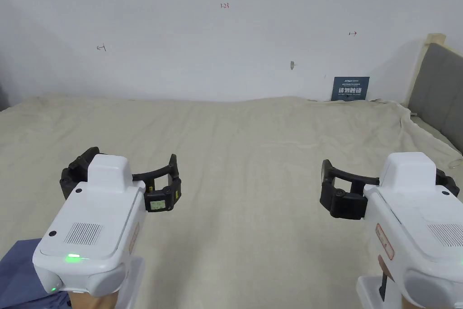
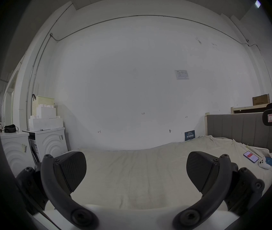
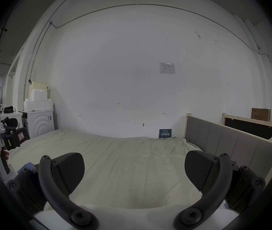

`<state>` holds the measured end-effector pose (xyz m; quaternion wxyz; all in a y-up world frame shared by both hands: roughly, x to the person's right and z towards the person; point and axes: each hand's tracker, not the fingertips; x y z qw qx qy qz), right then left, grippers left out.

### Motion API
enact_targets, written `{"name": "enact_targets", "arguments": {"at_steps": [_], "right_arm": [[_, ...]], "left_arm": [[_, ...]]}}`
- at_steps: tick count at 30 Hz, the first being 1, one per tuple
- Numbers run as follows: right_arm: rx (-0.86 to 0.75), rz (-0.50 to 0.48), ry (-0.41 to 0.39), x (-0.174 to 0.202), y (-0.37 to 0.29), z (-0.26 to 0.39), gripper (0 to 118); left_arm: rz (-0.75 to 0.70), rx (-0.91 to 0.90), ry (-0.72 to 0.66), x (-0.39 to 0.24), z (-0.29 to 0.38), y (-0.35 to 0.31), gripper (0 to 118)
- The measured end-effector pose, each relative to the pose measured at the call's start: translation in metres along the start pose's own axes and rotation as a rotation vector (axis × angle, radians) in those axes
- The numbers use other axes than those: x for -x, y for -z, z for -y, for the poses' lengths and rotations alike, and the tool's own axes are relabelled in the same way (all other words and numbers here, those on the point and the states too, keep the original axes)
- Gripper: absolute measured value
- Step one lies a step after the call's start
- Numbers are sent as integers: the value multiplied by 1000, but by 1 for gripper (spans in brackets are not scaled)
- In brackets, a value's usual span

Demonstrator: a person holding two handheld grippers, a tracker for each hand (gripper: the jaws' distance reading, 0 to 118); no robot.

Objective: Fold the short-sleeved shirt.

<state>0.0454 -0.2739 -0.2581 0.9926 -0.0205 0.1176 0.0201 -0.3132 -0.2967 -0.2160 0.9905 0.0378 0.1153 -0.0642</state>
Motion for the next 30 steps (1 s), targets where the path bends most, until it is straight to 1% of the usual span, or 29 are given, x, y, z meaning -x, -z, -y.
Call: {"name": "enact_targets", "arguments": {"at_steps": [6, 22, 30], "right_arm": [[-3, 2, 1, 0, 0, 0, 118], [-6, 8, -1, 18, -12, -12, 118], [-8, 13, -4, 15, -10, -10, 118]], "left_arm": [[1, 0, 8, -1, 1, -1, 118], [-7, -5, 21, 0, 1, -2, 118], [-8, -6, 25, 0, 2, -2, 118]]}}
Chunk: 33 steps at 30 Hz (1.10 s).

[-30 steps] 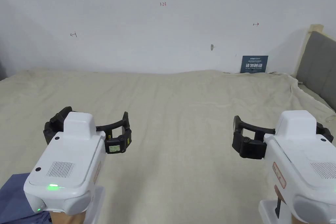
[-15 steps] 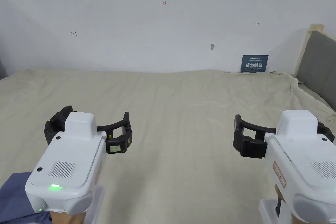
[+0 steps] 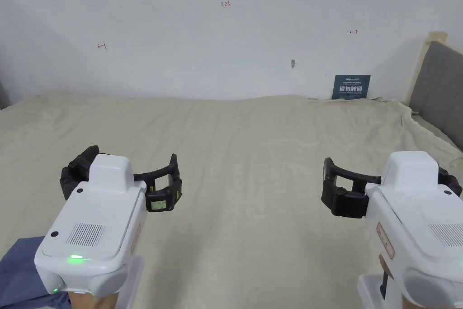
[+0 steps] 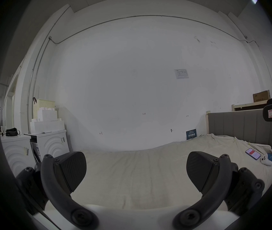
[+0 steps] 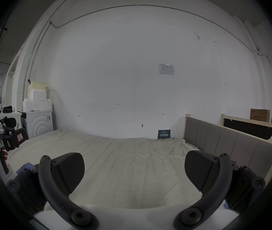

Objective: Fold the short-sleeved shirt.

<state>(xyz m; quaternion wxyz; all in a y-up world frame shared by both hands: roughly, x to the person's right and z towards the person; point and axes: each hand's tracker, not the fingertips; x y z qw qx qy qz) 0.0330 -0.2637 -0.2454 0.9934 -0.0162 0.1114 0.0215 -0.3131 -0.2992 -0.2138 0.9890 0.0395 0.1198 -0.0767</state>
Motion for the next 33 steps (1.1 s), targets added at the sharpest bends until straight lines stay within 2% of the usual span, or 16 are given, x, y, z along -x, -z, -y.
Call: {"name": "enact_targets", "arguments": {"at_steps": [33], "right_arm": [[4, 2, -16, -4, 3, 3, 118]], "left_arm": [[1, 0, 9, 0, 1, -1, 118]]}}
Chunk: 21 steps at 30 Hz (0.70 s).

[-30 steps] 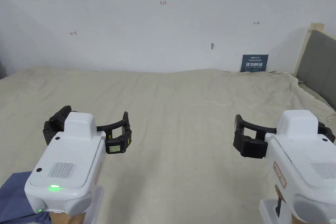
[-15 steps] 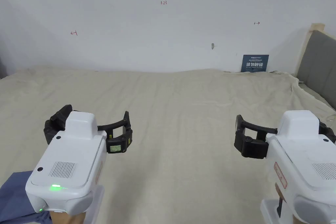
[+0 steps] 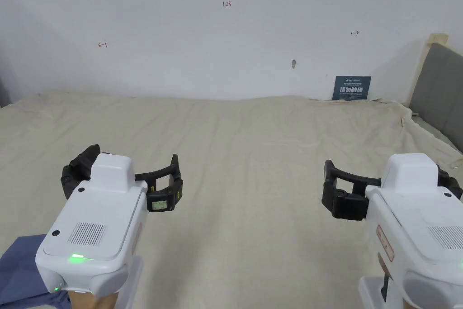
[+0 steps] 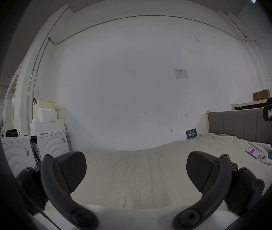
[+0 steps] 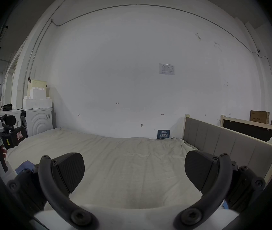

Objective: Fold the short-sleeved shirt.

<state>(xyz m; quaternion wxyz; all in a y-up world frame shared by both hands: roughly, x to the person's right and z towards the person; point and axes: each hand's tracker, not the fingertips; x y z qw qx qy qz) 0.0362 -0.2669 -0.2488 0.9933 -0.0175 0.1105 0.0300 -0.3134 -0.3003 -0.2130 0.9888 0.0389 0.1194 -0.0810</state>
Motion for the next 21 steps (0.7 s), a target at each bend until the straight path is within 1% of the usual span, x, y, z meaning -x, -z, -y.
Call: {"name": "enact_targets", "arguments": {"at_steps": [15, 18, 21], "right_arm": [[32, -4, -7, 6, 1, -1, 118], [94, 34, 24, 8, 6, 1, 118], [167, 124, 76, 8, 10, 5, 118]], "left_arm": [[0, -4, -7, 3, -1, -3, 118], [6, -3, -7, 4, -1, -5, 118], [10, -2, -10, 6, -1, -6, 118]]}}
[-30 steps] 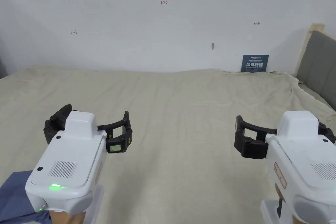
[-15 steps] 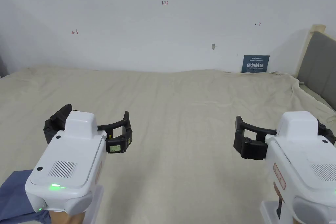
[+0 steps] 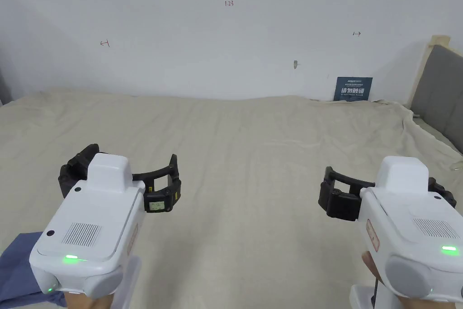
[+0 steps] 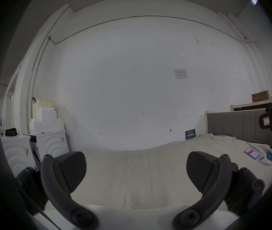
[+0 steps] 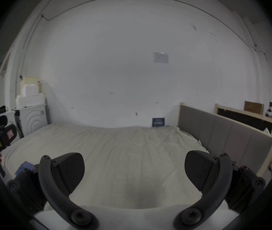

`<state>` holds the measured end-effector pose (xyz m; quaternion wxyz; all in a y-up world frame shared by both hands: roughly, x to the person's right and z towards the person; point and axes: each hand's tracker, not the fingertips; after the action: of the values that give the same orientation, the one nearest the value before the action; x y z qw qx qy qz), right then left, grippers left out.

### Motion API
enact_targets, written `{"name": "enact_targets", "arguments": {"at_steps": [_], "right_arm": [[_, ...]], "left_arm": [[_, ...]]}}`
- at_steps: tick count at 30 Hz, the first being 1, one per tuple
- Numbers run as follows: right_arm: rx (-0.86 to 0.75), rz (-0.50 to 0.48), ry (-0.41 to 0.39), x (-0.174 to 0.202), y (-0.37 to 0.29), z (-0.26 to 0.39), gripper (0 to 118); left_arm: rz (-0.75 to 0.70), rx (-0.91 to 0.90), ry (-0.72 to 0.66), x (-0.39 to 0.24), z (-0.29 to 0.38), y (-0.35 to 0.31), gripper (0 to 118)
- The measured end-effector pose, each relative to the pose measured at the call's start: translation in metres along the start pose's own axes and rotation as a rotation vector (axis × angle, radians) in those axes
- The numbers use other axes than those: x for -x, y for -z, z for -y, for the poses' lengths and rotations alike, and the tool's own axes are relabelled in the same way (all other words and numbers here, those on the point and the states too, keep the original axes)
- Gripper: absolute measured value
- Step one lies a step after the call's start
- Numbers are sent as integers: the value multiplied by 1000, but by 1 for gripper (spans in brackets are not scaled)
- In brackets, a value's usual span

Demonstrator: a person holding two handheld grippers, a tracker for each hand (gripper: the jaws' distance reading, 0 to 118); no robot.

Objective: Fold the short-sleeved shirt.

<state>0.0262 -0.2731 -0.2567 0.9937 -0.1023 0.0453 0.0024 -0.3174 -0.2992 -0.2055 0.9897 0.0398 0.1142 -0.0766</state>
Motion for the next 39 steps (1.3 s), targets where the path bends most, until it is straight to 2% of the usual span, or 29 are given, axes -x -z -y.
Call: {"name": "enact_targets", "arguments": {"at_steps": [2, 6, 9, 11, 15, 20, 24, 27, 30, 33, 36, 39], "right_arm": [[77, 35, 48, -1, 3, -2, 118], [221, 19, 119, -7, 9, -9, 118], [266, 18, 184, -10, 12, -12, 117], [276, 26, 190, -9, 11, -15, 117], [242, 36, 156, -5, 8, -15, 117], [197, 35, 166, -6, 8, -14, 117], [179, 59, 124, -4, 7, -15, 117], [191, 38, 131, -8, 9, -14, 117], [113, 14, 120, -10, 7, -9, 117], [-1, -30, 78, -11, 4, -5, 117], [-137, -34, 15, -7, -5, 1, 117], [-177, -7, -52, 1, -9, 2, 118]], "left_arm": [[-1, 0, 2, 1, 0, 0, 118], [0, -3, 1, 3, 0, -1, 118], [-1, -3, 0, 4, 0, -1, 118], [-2, -4, 0, 4, -1, 0, 118], [0, -6, -1, 2, -1, 0, 118], [4, -10, 2, 1, -2, 0, 118], [3, -13, 1, 1, -2, 0, 118], [3, -11, -1, 1, -2, -1, 118], [3, -13, -1, 1, -2, -1, 118], [3, -15, -1, 1, -2, -1, 118], [0, -17, -2, 1, -1, 0, 118], [-1, -19, -3, 0, 0, 0, 118]]}}
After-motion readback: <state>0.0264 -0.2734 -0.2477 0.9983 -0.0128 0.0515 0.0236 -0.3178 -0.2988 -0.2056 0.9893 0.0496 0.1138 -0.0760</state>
